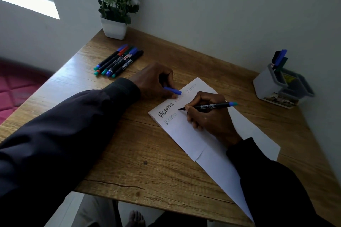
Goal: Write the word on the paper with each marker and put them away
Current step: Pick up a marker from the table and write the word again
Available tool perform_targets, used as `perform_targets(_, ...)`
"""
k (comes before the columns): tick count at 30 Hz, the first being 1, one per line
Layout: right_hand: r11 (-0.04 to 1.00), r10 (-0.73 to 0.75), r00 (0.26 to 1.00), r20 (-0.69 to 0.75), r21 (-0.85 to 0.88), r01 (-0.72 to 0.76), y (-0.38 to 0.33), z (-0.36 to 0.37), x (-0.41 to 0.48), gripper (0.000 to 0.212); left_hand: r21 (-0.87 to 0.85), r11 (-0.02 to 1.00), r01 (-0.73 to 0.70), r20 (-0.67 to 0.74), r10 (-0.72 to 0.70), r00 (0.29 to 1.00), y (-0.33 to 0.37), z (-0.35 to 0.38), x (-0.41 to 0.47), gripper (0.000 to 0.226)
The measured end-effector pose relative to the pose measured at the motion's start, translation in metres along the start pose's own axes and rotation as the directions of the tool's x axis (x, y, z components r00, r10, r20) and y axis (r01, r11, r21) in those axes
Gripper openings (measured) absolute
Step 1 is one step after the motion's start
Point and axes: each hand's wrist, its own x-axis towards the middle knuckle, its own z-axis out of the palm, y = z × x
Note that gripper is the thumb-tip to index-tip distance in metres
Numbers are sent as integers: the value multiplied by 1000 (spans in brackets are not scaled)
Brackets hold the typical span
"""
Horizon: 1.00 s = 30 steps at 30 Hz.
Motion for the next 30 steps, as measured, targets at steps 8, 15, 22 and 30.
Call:
perform_targets(8,999,38,999,-20,-12,-38,-3,0,0,19,-5,1000,7,2,-7,1000,-2,1,1,18)
perform_targets(15,1000,13,999,-32,18,-13,-2,1,0,11,-1,1000,5,-3,-5,1000,-1,1,-1,19)
perform_targets(22,999,7,999,-49,42,-5,2,0,0,12,-3,1000,13,-7,-13,1000,-1,0,0,20)
perform_targets(30,999,48,998,-46,12,-47,5,-1,3,16,-3,1000,6,2,-6,1000,-1,-1,0,20)
